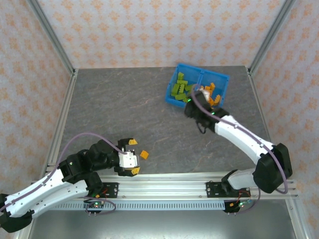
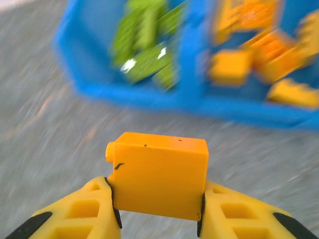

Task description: Sort the legos into containers by color

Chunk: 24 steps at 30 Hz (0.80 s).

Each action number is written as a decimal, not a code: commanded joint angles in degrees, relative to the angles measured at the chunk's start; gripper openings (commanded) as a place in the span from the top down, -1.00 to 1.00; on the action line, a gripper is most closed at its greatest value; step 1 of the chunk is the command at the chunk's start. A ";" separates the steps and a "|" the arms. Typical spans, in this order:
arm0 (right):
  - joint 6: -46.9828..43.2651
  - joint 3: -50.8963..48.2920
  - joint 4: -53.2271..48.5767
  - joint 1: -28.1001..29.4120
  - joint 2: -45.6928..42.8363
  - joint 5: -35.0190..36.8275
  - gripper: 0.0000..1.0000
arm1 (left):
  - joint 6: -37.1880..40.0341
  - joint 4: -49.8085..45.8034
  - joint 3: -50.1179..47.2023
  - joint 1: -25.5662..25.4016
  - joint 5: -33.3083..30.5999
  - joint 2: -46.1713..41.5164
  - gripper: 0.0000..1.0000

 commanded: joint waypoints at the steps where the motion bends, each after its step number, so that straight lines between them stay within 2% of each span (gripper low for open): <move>1: -2.16 0.60 1.51 -8.70 3.69 0.71 0.31 | -5.45 3.58 0.16 0.04 -4.46 -1.13 -1.00; 5: -4.17 9.90 0.84 -15.69 14.37 -1.13 0.31 | -21.38 5.88 2.54 0.21 -17.58 -0.10 -1.00; 8: -4.12 17.00 0.01 -18.49 22.13 -3.19 0.29 | -35.35 3.31 5.68 0.30 -28.01 2.76 -1.00; 10: -3.72 21.48 -1.38 -19.31 26.44 -4.66 0.21 | -42.90 -0.24 7.89 0.30 -31.91 4.65 -0.99; 12: -3.37 25.73 -3.56 -19.44 29.58 -5.36 0.04 | -50.24 -3.94 9.87 0.30 -34.18 6.89 -0.94; 16: -3.47 27.79 -4.61 -19.44 28.98 -5.40 -0.16 | -61.84 -8.27 11.92 0.39 -35.18 10.31 -0.86; 18: -3.46 26.67 -4.52 -19.45 26.72 -6.52 -0.18 | -67.73 -8.82 11.39 0.58 -35.09 11.61 -0.72; 21: -3.50 23.36 -4.37 -19.44 21.95 -10.79 -0.19 | -72.04 -8.72 11.04 1.97 -32.71 14.49 -0.65; 24: -3.39 16.80 -3.73 -18.80 14.40 -17.86 -0.22 | -72.62 -7.10 11.04 4.63 -26.18 19.27 -0.66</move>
